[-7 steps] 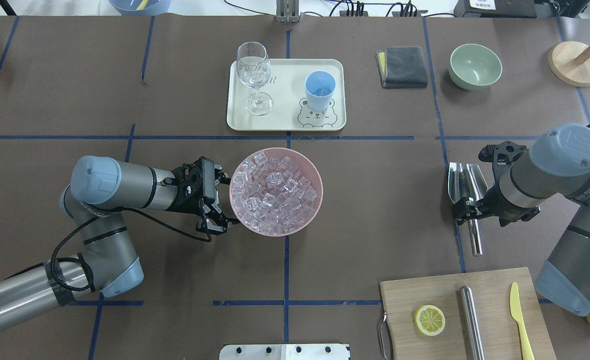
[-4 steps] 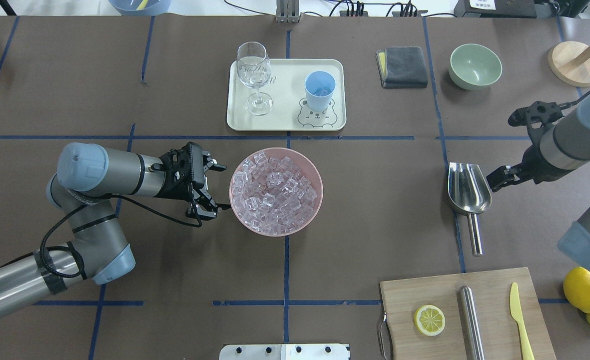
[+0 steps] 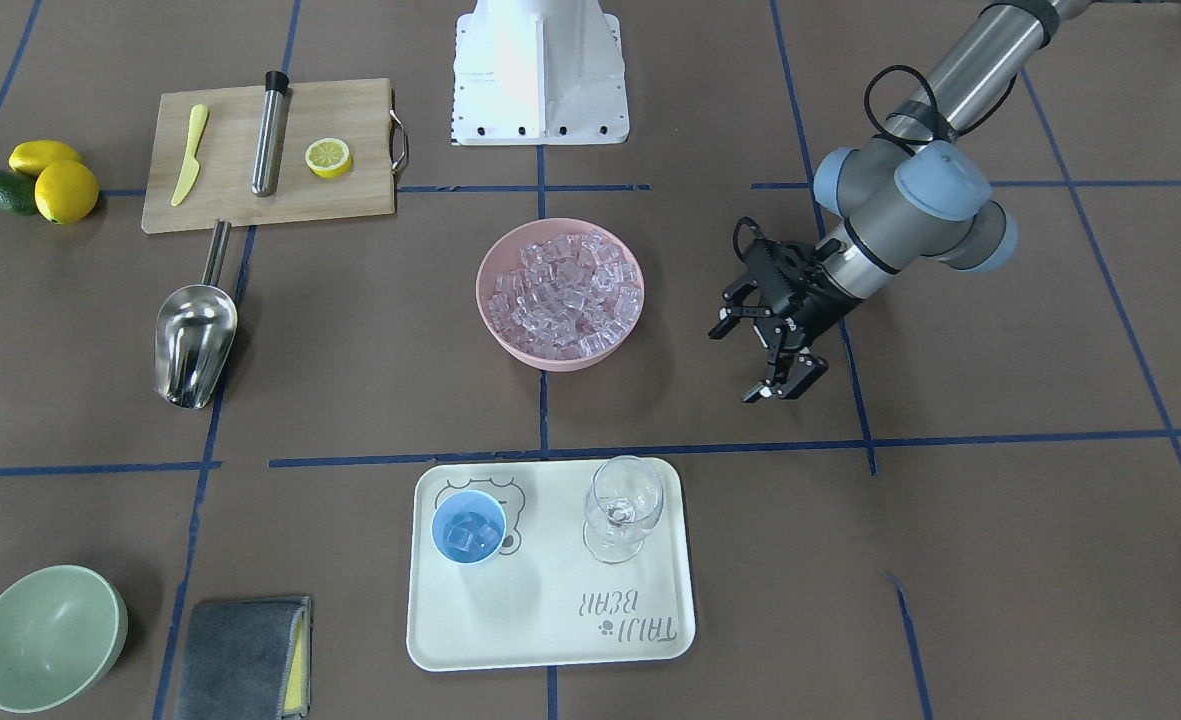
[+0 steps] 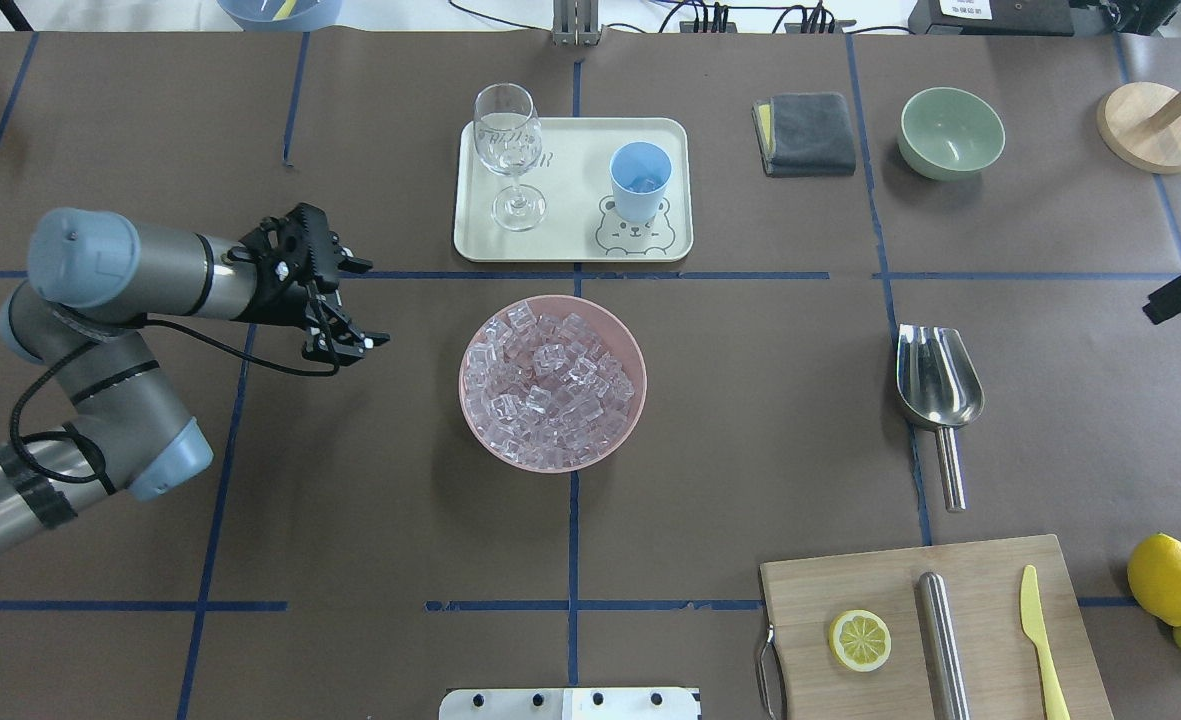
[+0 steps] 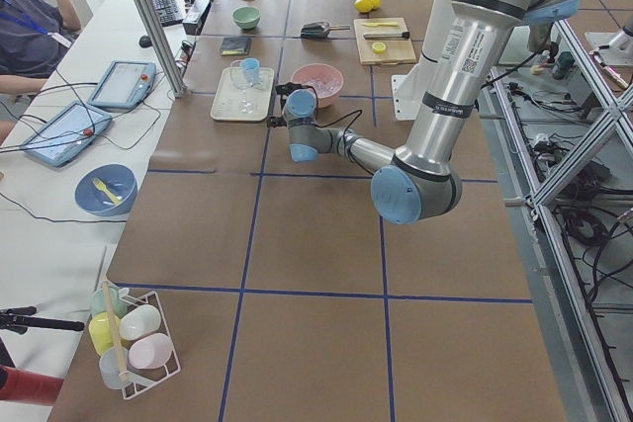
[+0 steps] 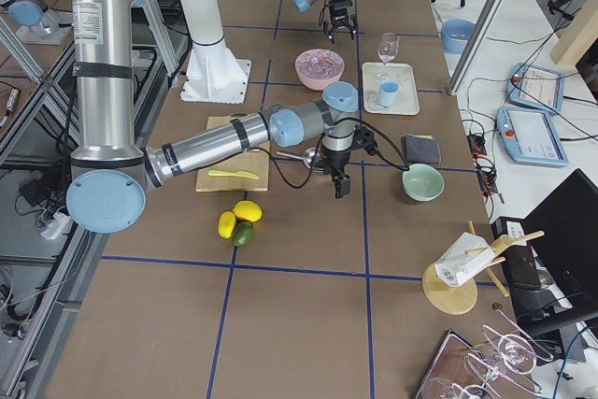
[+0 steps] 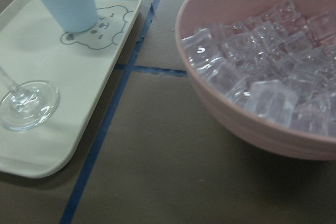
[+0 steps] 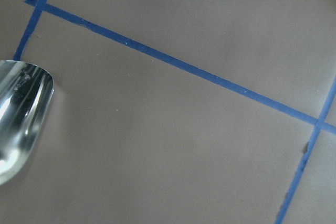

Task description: Put ice in cup with scoop

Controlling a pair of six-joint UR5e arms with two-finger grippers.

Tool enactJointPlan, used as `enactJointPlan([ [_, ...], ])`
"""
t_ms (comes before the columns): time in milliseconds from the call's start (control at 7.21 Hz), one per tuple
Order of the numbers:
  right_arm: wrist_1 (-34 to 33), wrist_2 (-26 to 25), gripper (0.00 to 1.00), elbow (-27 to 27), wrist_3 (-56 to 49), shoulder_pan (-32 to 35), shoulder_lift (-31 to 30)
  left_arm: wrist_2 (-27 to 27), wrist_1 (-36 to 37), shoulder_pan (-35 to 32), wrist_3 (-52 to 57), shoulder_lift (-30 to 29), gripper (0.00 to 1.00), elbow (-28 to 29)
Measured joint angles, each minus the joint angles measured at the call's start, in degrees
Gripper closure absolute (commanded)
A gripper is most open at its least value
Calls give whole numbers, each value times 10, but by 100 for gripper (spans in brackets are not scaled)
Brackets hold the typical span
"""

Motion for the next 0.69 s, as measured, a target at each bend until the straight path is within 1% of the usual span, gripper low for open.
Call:
enactJointPlan([
  [139, -1, 24, 0, 0, -56, 50, -25, -3, 12, -35, 0, 15, 0, 0],
  [277, -2, 36, 0, -1, -91, 95, -53, -5, 47, -66, 1, 29, 0, 0],
  [416, -5, 40, 0, -2, -106, 129, -77, -18, 105, -105, 0, 35, 0, -1],
  [693, -15, 41, 0, -13, -109, 156, -92, -90, 241, -232, 0, 44, 0, -2],
])
